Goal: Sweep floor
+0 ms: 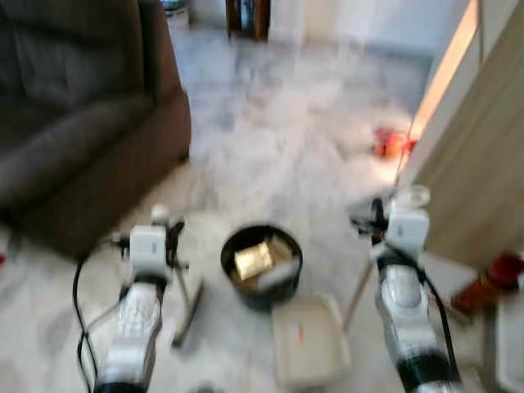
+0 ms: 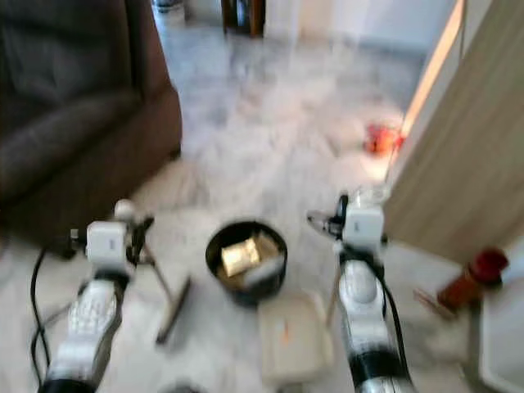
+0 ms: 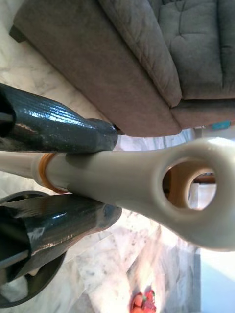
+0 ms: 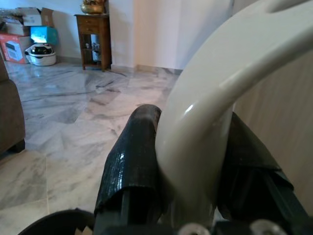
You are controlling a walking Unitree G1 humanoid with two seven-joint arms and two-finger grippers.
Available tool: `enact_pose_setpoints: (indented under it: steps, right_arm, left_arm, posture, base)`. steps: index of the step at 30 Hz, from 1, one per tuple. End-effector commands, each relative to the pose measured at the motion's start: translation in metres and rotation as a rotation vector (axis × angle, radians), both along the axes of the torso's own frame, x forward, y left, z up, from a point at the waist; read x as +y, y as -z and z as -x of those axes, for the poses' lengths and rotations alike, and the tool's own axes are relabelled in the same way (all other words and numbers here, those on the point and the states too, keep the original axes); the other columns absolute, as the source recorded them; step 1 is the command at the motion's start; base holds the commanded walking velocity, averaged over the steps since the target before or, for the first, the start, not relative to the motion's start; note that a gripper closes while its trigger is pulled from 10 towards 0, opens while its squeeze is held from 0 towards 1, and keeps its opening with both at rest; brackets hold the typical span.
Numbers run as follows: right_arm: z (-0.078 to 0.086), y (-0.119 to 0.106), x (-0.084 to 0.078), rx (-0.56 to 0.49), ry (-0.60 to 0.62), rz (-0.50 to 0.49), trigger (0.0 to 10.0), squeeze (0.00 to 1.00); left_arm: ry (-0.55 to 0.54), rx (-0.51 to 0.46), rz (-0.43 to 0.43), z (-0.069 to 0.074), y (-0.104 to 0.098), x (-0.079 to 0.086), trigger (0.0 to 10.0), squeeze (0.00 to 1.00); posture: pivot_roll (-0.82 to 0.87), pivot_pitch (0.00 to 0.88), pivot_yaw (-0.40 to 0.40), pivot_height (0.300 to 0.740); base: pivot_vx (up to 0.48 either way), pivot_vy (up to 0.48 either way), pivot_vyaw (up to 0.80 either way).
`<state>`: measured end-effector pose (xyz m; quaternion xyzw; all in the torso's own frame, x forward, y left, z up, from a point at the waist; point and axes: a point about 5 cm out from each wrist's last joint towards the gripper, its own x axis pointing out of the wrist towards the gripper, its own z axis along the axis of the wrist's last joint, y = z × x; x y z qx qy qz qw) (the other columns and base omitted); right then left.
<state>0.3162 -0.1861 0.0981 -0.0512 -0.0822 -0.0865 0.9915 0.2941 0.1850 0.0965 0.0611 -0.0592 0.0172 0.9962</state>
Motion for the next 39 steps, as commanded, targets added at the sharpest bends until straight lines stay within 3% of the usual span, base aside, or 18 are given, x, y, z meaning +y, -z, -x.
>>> enact_pose_setpoints:
  steps: [1, 13, 23, 39]
  right_arm:
    - [-0.0019, -0.0080, -0.0004, -0.041, -0.001, 0.001, 10.0, 0.00]
    - [-0.0032, -0.0072, 0.0010, -0.039, -0.007, -0.007, 10.0, 0.00]
    - [-0.0036, -0.0044, 0.0002, -0.022, 0.000, -0.031, 10.0, 0.00]
    - [-0.0046, -0.0037, 0.0019, -0.017, -0.016, -0.042, 10.0, 0.00]
  left_arm:
    - [0.006, -0.033, 0.000, -0.0017, -0.0075, -0.0004, 10.0, 0.00]
    - [0.002, -0.034, -0.002, -0.0024, -0.0076, 0.0001, 10.0, 0.00]
    - [0.003, -0.034, -0.001, -0.0044, -0.0079, -0.0015, 10.0, 0.00]
    - [0.009, -0.027, -0.006, -0.0060, -0.0073, -0.0035, 10.0, 0.00]
  posture:
    - [-0.06, 0.083, 0.005, 0.740]
    - [-0.06, 0.079, 0.004, 0.740]
    - [-0.06, 0.062, 0.004, 0.740]
    - [-0.06, 0.056, -0.002, 0.740]
  base:
    - [-0.266, 0.000, 0.00]
    - [-0.261, 0.000, 0.00]
    - [0.000, 0.000, 0.00]
    - [0.000, 0.000, -0.78]
